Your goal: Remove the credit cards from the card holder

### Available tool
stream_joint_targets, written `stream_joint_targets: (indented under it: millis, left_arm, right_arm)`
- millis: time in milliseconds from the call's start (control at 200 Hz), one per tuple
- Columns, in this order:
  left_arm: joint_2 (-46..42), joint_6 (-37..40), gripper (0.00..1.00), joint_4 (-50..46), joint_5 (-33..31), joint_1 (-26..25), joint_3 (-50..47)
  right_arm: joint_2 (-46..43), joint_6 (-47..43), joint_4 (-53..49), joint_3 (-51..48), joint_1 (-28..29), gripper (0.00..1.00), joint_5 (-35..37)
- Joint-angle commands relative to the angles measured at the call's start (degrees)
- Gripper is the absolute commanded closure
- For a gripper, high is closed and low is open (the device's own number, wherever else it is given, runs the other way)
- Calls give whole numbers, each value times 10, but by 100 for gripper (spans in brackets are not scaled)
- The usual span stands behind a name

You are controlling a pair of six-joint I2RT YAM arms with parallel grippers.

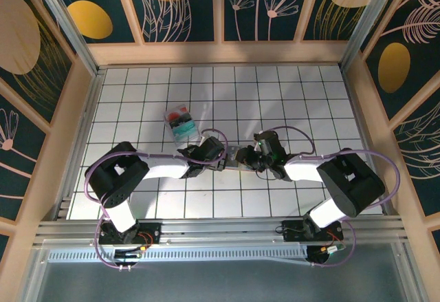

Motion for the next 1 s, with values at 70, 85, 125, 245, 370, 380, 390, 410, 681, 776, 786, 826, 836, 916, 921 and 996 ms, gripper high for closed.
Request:
stream_joint_targets:
  millis: [70, 85, 125, 245, 370, 380, 390, 410, 681, 776, 786, 826, 836, 916, 921, 996]
  left_arm:
    - [16, -7, 2, -30, 2, -4, -1]
    - [16, -7, 2, -31, 1, -5, 0]
    - [17, -7, 2, -32, 1, -5, 1]
    - [16, -6, 2, -31, 1, -5, 3]
    - [16, -5, 2, -31, 0, -5, 3]
    - [16, -5, 2, -31, 0, -5, 3]
    - [16, -5, 2, -31, 0, -4, 4]
    - [17, -5, 2, -31, 0, -5, 4]
    - [16, -4, 2, -30, 1, -5, 2]
    - [18, -4, 2, -30, 2, -5, 3]
    - [18, -4, 2, -30, 2, -5, 3]
    - [18, -4, 2, -30, 3, -5, 3]
    - [18, -4, 2, -30, 3, -5, 2]
    - [19, -5, 2, -30, 3, -5, 2]
    - [19, -5, 2, -30, 3, -5, 2]
    - [20, -5, 2, -30, 4, -5, 3]
  right_arm:
    - [-31, -12, -21, -1, -3, 79, 10]
    - [-34, -14, -25, 0, -3, 78, 12]
    - [-42, -16, -32, 1, -3, 78, 17]
    - [-52, -16, -41, -2, -3, 78, 25]
    - [-42, -12, -31, -6, -3, 78, 22]
    - [-40, -12, -30, -6, -3, 78, 21]
    - [-39, -11, -28, -7, -3, 78, 21]
    - [-36, -10, -25, -8, -3, 78, 19]
    - [-17, -5, -12, -10, -3, 78, 19]
    - [-12, -4, -13, -10, -3, 78, 21]
    - [-11, -4, -14, -10, -3, 78, 21]
    - [-9, -3, -15, -10, -3, 78, 22]
    - [-9, -3, -14, -10, -3, 78, 23]
    - [-6, -3, -16, -10, -3, 77, 23]
    - [-6, -3, -16, -10, -3, 77, 24]
    - [-5, -4, -20, -10, -3, 75, 29]
